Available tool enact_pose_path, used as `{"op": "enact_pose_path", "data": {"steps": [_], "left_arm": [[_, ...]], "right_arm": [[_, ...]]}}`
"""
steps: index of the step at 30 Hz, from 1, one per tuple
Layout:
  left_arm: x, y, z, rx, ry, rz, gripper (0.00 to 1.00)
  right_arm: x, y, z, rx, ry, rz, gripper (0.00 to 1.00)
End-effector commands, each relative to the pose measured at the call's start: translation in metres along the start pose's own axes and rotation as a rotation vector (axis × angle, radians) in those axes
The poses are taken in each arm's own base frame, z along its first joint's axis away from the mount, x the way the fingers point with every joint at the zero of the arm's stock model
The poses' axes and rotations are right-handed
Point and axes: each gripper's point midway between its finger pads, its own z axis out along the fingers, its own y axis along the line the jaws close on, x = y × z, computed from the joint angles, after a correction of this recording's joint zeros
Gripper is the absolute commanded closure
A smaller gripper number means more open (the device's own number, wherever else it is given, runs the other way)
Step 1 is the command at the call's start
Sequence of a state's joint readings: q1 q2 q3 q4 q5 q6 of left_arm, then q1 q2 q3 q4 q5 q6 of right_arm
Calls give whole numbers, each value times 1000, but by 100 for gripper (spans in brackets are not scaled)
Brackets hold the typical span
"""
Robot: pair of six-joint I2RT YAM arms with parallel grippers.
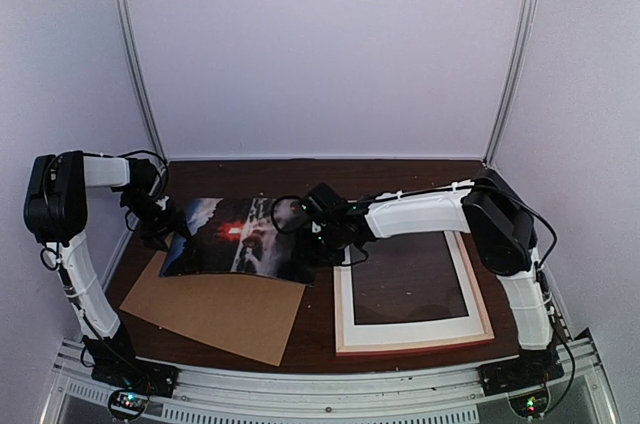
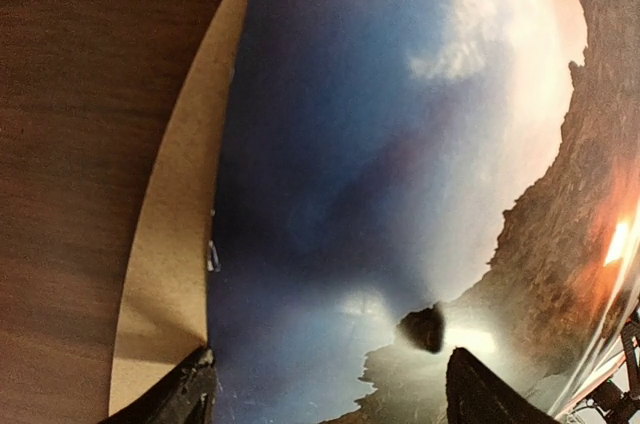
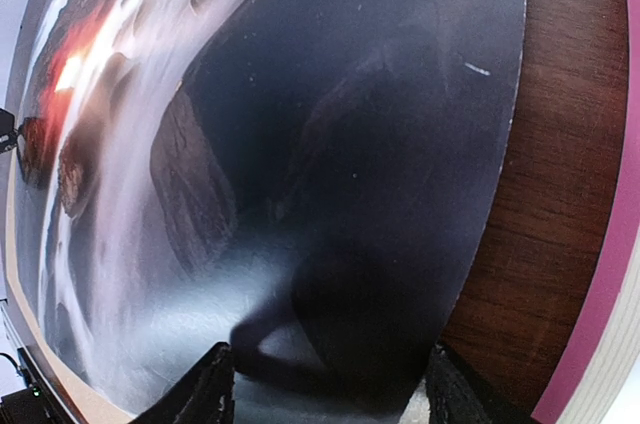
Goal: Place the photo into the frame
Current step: Pick up the photo from the backboard.
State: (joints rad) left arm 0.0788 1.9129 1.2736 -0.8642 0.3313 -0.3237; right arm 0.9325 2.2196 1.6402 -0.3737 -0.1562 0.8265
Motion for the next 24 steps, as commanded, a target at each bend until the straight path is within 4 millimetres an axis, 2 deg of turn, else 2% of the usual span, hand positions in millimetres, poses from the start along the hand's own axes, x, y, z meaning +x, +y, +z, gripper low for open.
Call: {"op": "enact_pose_path", "data": {"steps": [1, 10, 24], "left_arm": [[14, -8, 11, 55, 52, -18, 21], [13, -26, 9, 158, 43, -10, 20], [11, -55, 4, 343, 33, 9, 18]], "right_arm": [[-11, 12, -15, -66, -27, 33, 35], [-12, 19, -14, -119, -22, 41, 34], [-9, 7, -10, -125, -4, 61, 31]]}}
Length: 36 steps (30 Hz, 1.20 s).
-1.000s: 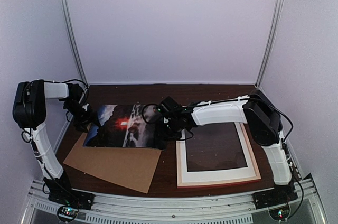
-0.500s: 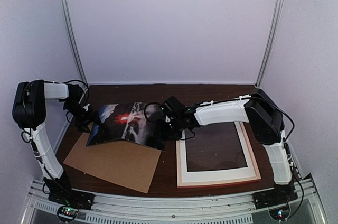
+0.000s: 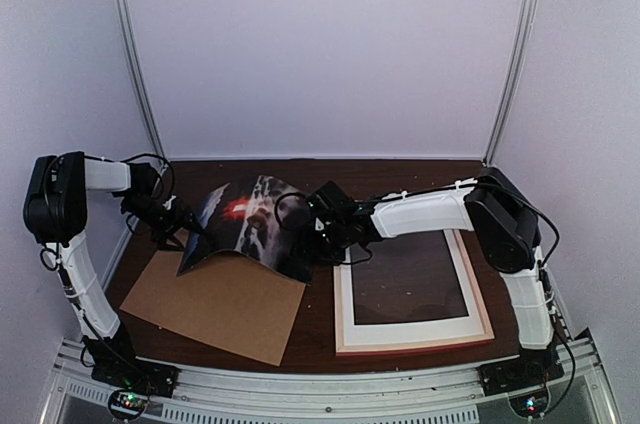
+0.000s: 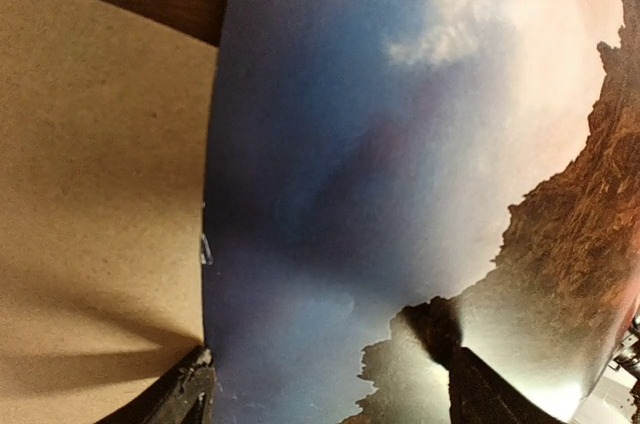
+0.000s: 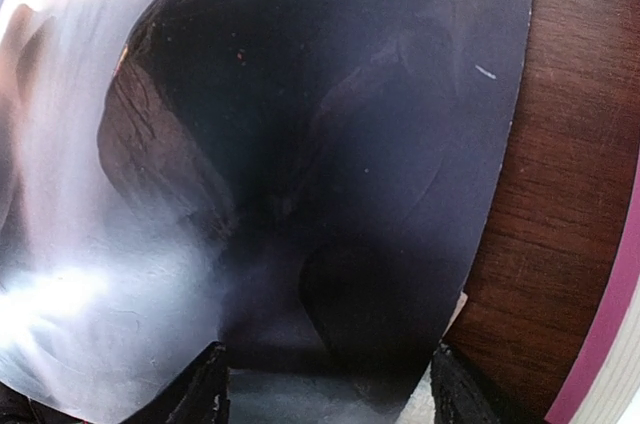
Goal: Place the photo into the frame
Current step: Pick up the photo from the backboard.
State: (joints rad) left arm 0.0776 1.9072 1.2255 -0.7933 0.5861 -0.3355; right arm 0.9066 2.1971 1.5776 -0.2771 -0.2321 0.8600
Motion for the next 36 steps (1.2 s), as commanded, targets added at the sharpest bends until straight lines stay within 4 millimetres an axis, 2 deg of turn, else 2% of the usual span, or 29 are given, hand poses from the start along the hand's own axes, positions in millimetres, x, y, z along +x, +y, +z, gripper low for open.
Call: {"op": "enact_pose_path", "data": {"steps": [1, 20, 24, 30, 36], "left_arm": [[3, -17, 6, 103, 11, 7, 18], [-4, -61, -12, 340, -48, 64, 15], [-3, -55, -10, 304, -49, 53, 16], [4, -31, -1, 183, -31, 3, 16], [15, -13, 1, 91, -37, -41, 17]], "right_arm": [[-5, 5, -8, -40, -8, 10, 31], [-1, -17, -5, 48, 10, -23, 28], [-2, -13, -5, 24, 12, -22, 28], [-10, -2, -8, -54, -1, 28, 26], [-19, -8, -16, -24, -26, 54, 23]]}}
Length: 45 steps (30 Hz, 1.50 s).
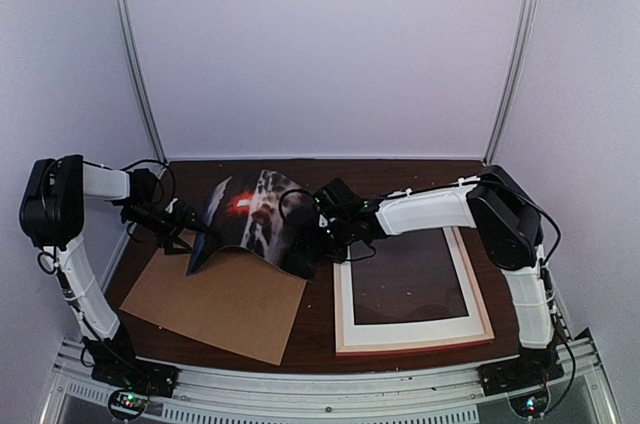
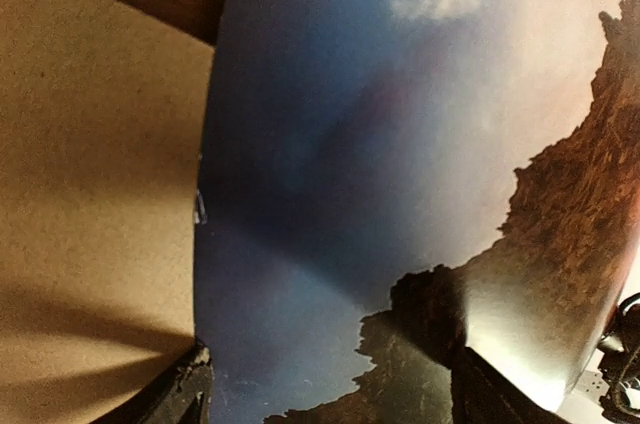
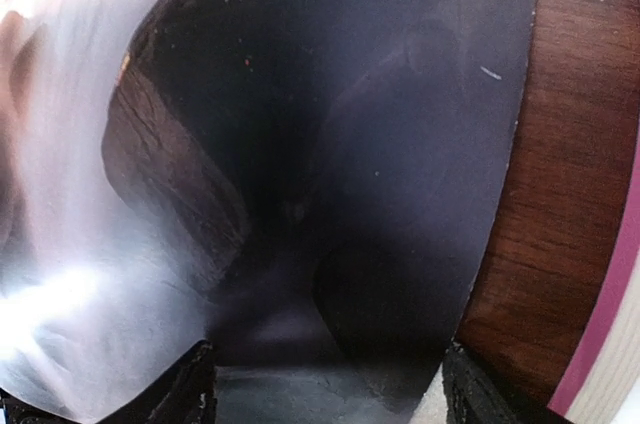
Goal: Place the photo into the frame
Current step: Pick up the photo from the backboard.
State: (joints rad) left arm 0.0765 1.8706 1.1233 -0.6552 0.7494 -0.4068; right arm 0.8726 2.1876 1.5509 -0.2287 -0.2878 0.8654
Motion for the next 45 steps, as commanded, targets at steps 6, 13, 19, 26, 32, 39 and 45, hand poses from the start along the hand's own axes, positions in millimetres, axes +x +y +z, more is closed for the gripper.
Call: {"op": "enact_pose_path", "data": {"steps": [6, 13, 19, 26, 32, 39, 45], "left_arm": [[16, 20, -7, -143, -29, -37, 17], [23, 21, -3, -189, -23, -22, 17], [25, 23, -3, -210, -25, -21, 17], [27, 24, -2, -239, -22, -10, 17], [28, 29, -2, -281, -21, 0, 17], [26, 31, -7, -308, -39, 1, 17], [25, 25, -15, -367, -72, 50, 17]], "right_arm": [[-13, -16, -17, 113, -38, 19, 20], [-18, -37, -26, 245, -57, -17, 17], [-20, -52, -35, 339, -69, -53, 15], [-24, -65, -39, 391, -78, -63, 14], [-26, -75, -42, 407, -69, -51, 13], [-19, -80, -41, 368, -36, -10, 14], [0, -78, -36, 301, 16, 46, 18]]}}
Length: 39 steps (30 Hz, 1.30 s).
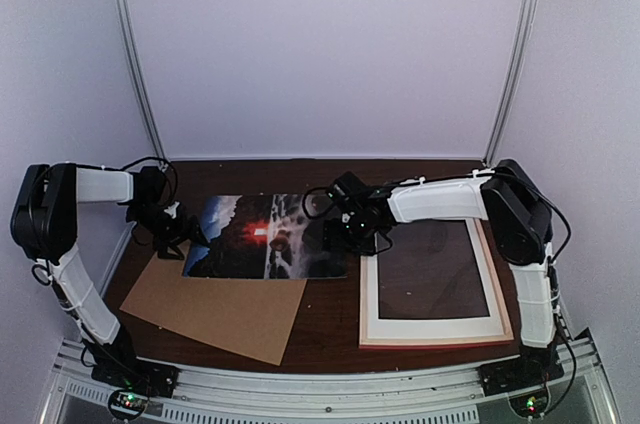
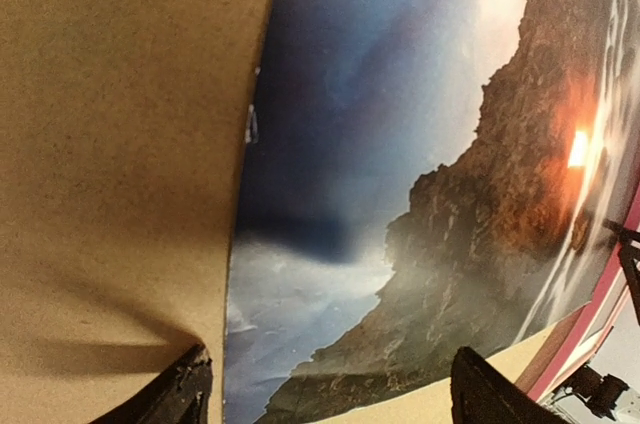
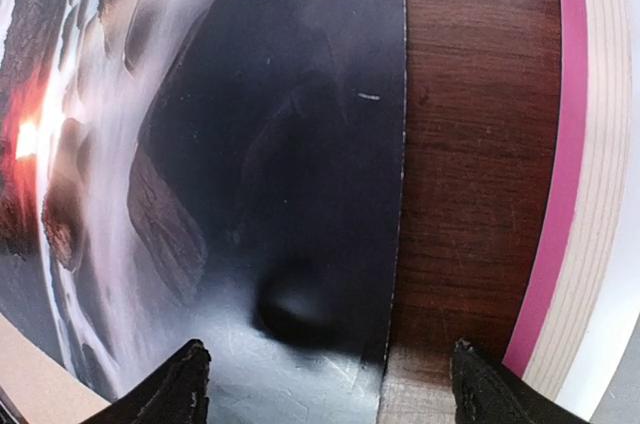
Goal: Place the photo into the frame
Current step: Pick up the photo from the backboard.
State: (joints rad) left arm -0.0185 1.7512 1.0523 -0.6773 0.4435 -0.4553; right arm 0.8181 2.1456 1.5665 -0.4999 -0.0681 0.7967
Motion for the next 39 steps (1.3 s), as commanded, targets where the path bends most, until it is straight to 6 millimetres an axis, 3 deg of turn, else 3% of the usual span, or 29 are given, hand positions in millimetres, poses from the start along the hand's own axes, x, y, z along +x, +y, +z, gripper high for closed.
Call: {"op": "enact_pose_path", "data": {"steps": [1, 12, 20, 29, 39], "left_arm": [[3, 10, -12, -95, -26, 11, 17], [14, 21, -9, -137, 12, 22, 19], [17, 22, -5, -133, 24, 14, 21], [24, 20, 2, -133, 44, 14, 22], [27, 14, 6, -123, 49, 17, 22]], "right_arm": [[21, -6, -3, -32, 71, 53, 19], [56, -5, -23, -60, 111, 96, 28], [78, 2, -12, -103, 169, 147, 33], [82, 9, 0, -162, 177, 225, 39], [61, 14, -18, -277, 50, 300, 51]]}}
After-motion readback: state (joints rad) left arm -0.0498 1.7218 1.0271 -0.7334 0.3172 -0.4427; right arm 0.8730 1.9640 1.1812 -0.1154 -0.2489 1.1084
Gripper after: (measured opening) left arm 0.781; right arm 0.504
